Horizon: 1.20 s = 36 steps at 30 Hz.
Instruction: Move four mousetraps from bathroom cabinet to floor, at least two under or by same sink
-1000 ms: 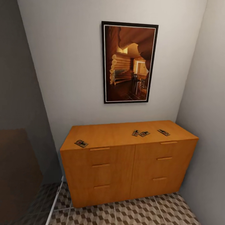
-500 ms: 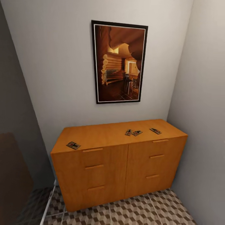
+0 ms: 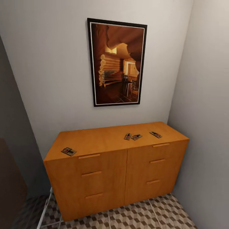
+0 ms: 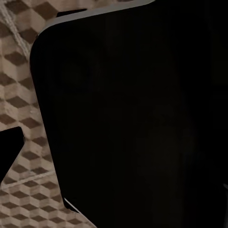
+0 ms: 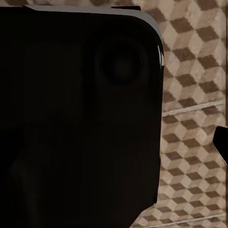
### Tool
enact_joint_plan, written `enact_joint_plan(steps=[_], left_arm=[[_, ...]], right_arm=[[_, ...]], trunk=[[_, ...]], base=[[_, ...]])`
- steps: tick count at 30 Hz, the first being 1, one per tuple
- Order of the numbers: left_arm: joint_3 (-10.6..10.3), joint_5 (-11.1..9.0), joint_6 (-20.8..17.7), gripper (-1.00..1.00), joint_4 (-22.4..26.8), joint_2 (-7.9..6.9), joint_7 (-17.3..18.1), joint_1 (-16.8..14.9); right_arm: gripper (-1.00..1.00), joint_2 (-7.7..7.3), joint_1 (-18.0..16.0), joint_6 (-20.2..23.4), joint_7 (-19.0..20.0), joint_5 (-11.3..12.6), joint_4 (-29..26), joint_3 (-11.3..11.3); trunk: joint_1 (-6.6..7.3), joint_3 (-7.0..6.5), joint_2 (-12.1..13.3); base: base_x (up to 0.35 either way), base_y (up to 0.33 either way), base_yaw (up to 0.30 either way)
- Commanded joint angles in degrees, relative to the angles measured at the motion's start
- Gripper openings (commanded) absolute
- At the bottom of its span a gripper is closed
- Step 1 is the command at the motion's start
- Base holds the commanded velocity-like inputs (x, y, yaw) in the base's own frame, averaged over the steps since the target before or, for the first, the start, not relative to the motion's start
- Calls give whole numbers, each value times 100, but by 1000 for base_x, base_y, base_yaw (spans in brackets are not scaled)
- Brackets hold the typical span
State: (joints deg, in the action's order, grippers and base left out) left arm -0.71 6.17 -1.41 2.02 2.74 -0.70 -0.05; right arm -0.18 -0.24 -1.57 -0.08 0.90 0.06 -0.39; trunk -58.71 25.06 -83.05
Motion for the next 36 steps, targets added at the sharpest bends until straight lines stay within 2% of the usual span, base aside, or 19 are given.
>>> enact_joint_plan(steps=[1, 10, 36], left_arm=[[-2, 59, -14, 100, 9, 0, -8, -1], [1, 59, -8, 100, 9, 6, -1, -3], [13, 46, 5, 100, 77, 8, 11, -4]], right_arm=[[100, 0, -2, -17, -1, 9, 3, -3], [100, -2, -3, -19, -1, 10, 3, -4], [100, -17, -3, -2, -1, 10, 3, -5]], trunk=[[-2, 6, -2], [-2, 6, -2], [-2, 6, -2]], base=[[242, -114, -6], [161, -88, -2], [6, -4, 0]])
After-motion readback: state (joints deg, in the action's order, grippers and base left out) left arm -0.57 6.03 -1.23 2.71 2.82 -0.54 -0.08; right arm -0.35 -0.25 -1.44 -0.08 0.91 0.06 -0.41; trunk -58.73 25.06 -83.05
